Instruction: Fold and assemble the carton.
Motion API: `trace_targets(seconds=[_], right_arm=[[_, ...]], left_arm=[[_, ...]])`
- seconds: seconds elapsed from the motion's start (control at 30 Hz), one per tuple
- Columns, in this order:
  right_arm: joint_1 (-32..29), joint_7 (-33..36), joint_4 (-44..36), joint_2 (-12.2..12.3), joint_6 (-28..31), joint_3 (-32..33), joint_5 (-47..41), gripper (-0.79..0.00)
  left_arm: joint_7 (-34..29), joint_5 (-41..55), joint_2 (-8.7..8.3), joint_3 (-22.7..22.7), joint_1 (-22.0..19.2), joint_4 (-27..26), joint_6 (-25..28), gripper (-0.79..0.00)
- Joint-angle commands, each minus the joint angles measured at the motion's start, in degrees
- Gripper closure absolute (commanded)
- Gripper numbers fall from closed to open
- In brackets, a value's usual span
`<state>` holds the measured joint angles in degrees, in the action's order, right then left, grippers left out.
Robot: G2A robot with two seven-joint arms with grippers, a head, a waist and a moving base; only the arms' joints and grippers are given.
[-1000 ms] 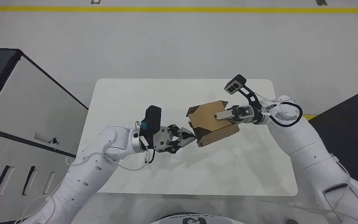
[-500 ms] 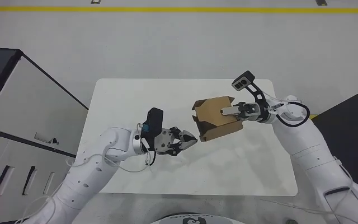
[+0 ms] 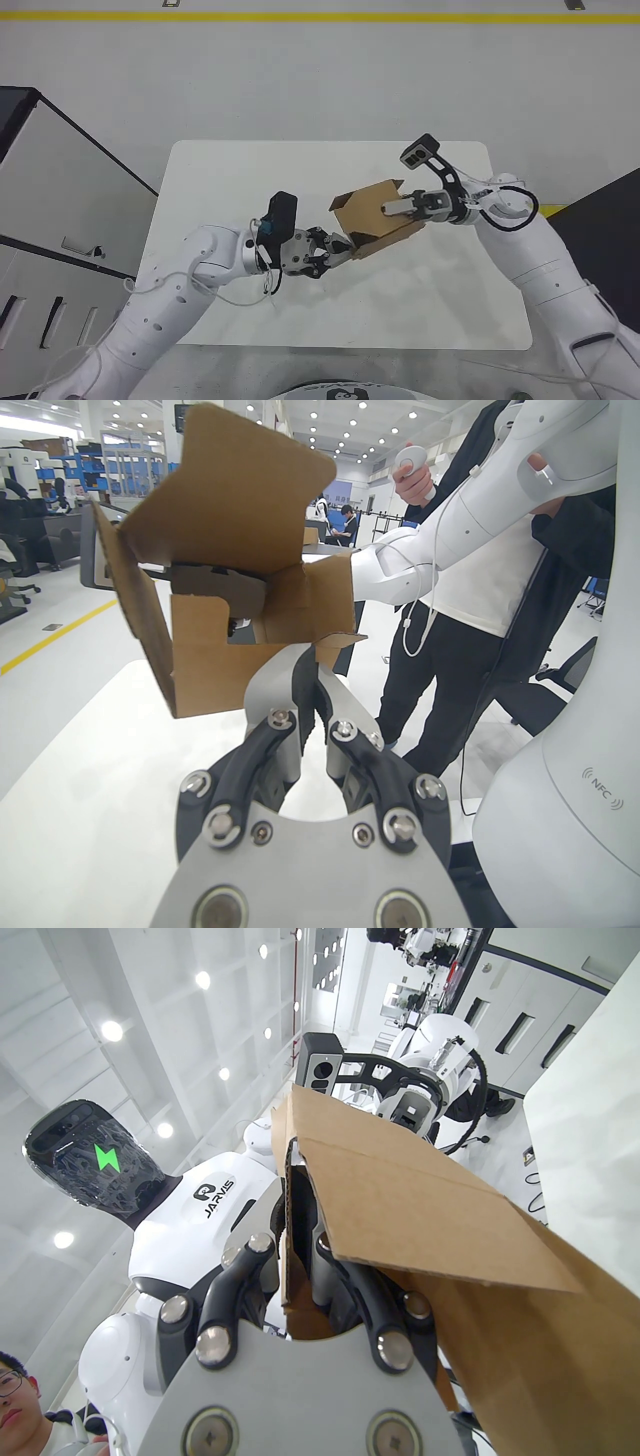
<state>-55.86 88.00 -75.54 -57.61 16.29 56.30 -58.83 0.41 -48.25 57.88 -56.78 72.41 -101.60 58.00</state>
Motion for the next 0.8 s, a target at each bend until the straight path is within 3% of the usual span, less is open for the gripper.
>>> trace_targets(seconds=[0.0,0.77], right_arm=[[0.2,0.0,0.0,0.0,0.0,-0.5,-0.6,0.000],[0.9,0.0,-2.1,2.0,0.0,-2.4,-3.7,0.000]], left_arm=[[0.1,0.0,-0.01,0.0,-0.1,0.1,0.0,0.000],[0.6,-0.5,-0.18,-1.0,0.4,-0.1,0.0,0.000]])
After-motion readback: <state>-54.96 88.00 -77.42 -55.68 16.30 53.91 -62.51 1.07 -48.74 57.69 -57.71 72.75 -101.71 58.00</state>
